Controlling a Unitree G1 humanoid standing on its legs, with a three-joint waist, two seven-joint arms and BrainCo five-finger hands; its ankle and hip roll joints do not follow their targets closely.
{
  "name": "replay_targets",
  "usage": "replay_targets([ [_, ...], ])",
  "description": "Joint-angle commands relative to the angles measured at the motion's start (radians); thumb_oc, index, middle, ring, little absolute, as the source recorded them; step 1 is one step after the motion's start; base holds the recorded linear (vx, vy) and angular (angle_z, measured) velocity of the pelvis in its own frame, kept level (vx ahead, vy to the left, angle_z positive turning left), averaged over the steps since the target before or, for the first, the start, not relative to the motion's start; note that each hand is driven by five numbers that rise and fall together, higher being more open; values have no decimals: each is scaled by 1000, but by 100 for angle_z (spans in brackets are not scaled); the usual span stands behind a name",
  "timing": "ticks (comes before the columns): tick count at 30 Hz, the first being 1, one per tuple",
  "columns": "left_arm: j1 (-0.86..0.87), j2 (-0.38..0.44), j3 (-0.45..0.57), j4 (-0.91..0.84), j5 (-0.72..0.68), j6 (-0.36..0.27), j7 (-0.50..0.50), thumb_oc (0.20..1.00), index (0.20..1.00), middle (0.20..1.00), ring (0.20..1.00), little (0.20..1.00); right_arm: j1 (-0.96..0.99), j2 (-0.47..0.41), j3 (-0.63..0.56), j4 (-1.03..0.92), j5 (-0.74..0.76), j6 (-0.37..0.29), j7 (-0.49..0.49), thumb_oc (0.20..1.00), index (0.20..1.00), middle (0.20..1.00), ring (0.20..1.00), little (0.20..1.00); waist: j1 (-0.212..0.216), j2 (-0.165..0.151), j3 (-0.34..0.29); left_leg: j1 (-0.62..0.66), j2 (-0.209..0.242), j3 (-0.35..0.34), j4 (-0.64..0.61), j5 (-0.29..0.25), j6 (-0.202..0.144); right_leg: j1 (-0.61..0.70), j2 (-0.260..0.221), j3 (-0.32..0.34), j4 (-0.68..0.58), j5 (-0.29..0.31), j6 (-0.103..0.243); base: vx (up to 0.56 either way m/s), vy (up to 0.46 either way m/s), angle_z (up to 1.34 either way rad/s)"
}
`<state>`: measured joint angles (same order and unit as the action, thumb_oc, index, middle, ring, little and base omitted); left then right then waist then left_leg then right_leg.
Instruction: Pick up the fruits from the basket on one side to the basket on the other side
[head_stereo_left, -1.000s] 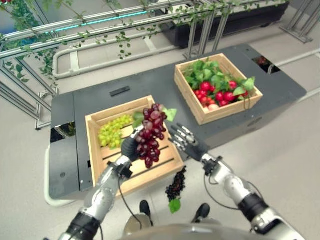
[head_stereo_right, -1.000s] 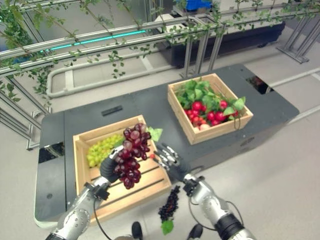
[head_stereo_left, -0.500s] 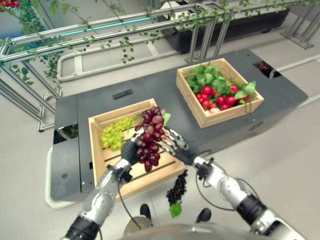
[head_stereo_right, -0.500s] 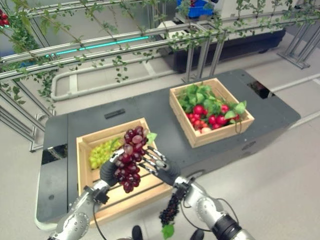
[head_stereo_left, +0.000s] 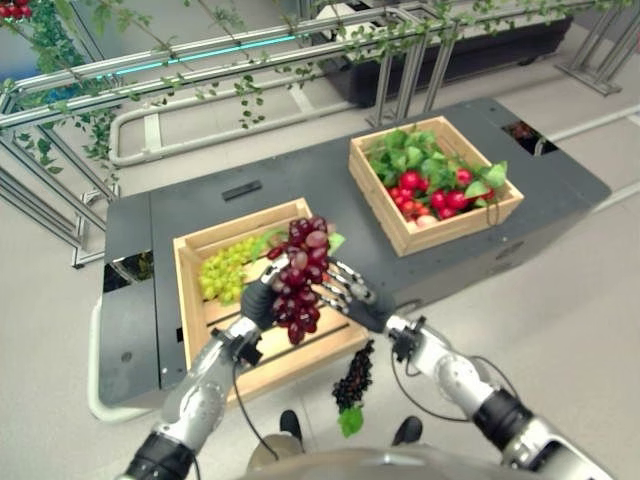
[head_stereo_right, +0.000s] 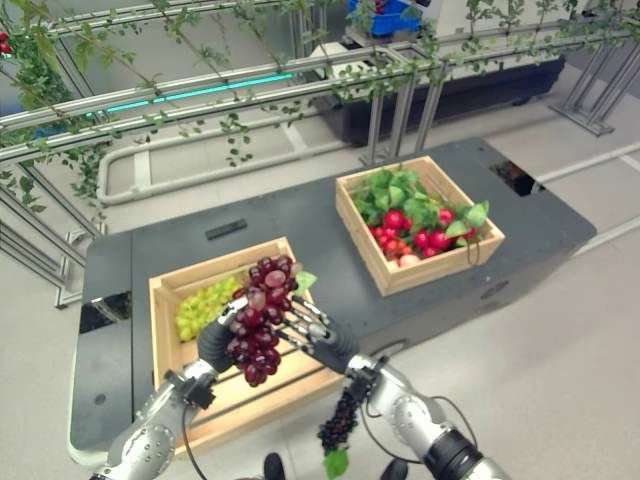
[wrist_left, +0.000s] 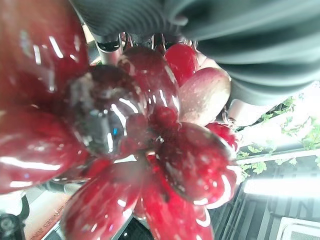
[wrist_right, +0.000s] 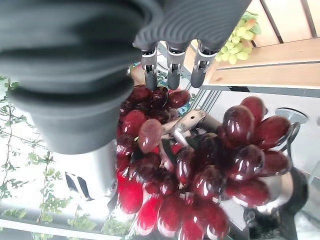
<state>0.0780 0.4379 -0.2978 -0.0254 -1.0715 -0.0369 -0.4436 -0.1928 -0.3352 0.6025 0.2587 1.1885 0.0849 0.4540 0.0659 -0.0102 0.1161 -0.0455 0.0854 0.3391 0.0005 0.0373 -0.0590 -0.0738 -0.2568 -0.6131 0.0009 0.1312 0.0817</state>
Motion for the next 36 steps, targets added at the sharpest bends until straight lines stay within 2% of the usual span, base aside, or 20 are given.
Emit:
replay_targets([
  [1,-42,14,-23,-145,18,-33,-56,200,200,200,200,200,-75,49,30,15,-32,-12,34,1000,1000,1000,1000,1000,8,-14,-10,-17,-8,-14,14,-7,-30,40,-38,-52,65,-49,75,0,0,0],
  [7,-57,10,-37,-164,0,-25,-54,200,200,200,200,200,-89,94,19,102,-45,-12,20,1000,1000,1000,1000,1000,11,-13,-7,-16,-7,-13,13,-8,-29,43,-37,-52,64,-50,74,0,0,0],
  [24,-91,3,-67,-171,-6,-21,-45,200,200,200,200,200,-125,175,28,196,-59,-8,1,1000,1000,1000,1000,1000,14,-10,-10,-11,-10,-7,12,-14,-25,45,-36,-45,64,-49,74,0,0,0],
  [31,-90,-5,-70,-134,15,-26,-44,200,200,200,200,200,-168,162,73,84,-31,6,41,1000,1000,1000,1000,1000,13,-11,-11,-6,-12,-7,13,-16,-23,46,-36,-42,66,-50,74,0,0,0],
  [36,-71,-2,-48,-99,40,-34,-48,200,200,200,200,200,-168,116,72,-19,7,-3,60,1000,1000,1000,1000,1000,10,-12,-12,-5,-13,-3,11,-16,-22,44,-35,-38,64,-50,74,0,0,0],
])
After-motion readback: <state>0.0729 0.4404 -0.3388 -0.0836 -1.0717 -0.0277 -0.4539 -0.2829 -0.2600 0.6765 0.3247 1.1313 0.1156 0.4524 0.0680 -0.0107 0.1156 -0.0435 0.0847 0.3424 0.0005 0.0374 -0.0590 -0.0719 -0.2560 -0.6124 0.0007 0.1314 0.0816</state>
